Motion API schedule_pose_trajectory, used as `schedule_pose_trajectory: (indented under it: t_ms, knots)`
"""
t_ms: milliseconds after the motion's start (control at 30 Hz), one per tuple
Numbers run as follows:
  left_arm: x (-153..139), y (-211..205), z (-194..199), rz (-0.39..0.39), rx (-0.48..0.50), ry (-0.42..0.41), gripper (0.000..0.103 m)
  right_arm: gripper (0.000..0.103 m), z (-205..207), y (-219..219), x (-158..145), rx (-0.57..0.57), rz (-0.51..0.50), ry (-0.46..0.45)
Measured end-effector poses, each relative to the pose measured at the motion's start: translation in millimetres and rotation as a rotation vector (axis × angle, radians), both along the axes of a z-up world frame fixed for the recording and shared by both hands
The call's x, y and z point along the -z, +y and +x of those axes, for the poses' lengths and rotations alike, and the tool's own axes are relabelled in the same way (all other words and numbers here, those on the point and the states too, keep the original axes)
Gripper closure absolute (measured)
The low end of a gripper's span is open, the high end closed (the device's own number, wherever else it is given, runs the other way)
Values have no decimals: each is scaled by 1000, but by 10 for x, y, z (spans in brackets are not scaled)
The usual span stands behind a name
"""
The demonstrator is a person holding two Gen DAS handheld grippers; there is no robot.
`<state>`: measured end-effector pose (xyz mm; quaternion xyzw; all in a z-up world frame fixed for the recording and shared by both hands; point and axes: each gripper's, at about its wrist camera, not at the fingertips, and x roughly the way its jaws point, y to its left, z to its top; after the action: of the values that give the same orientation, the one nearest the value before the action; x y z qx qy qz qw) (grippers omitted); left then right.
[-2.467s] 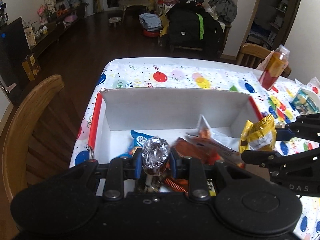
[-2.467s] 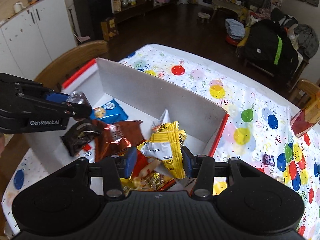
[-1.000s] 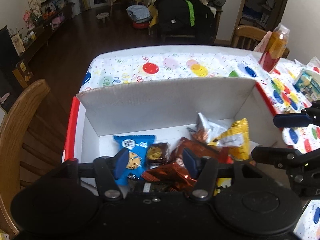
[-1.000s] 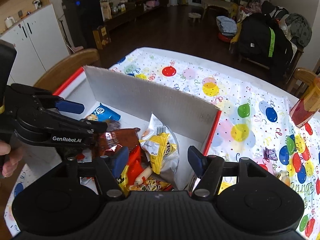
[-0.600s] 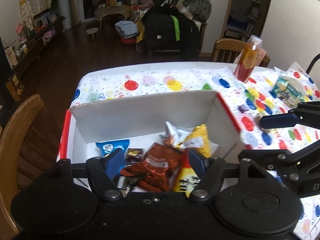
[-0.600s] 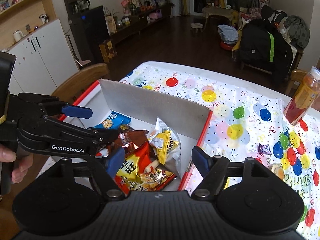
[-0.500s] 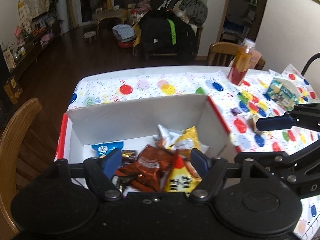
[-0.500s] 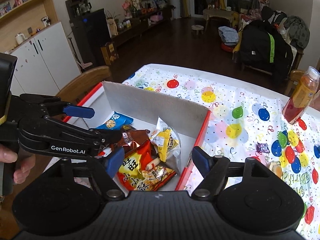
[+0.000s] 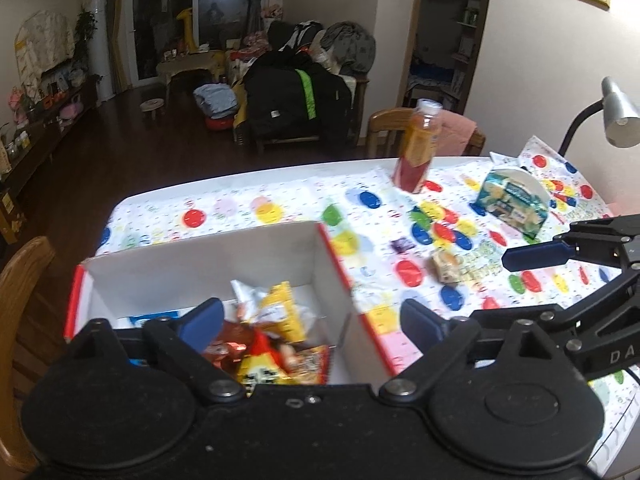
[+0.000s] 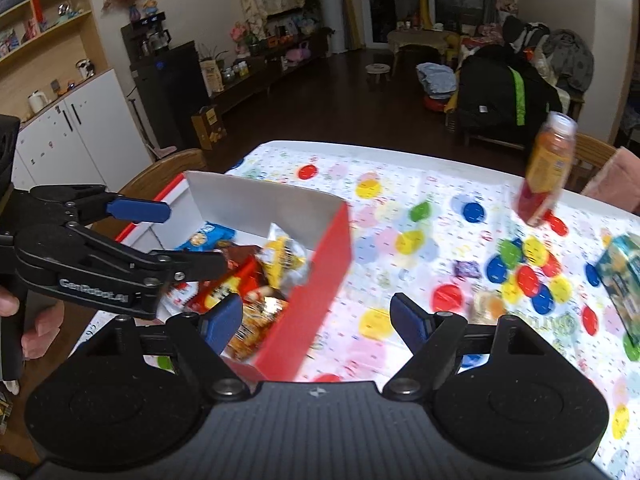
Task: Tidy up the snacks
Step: 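Move both tools back from the box to the cake and purple candy bar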
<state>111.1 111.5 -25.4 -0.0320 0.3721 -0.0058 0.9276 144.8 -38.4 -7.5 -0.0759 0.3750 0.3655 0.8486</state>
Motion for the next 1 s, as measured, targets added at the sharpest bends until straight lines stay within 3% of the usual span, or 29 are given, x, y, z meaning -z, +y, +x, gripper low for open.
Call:
schedule_pose_trajectory:
  t_ms: [133,567,1000]
  knots:
    - [-6,-257,44,0,15,-17,1,22,94,-305,51,29,-4,4]
    - [175,-974,532,3,-21,5,1,22,492,-1144,345,98,-46,22]
    - [432,-1243,1395,29,-79,60,1,22,889,-1279,714,41,-59,27]
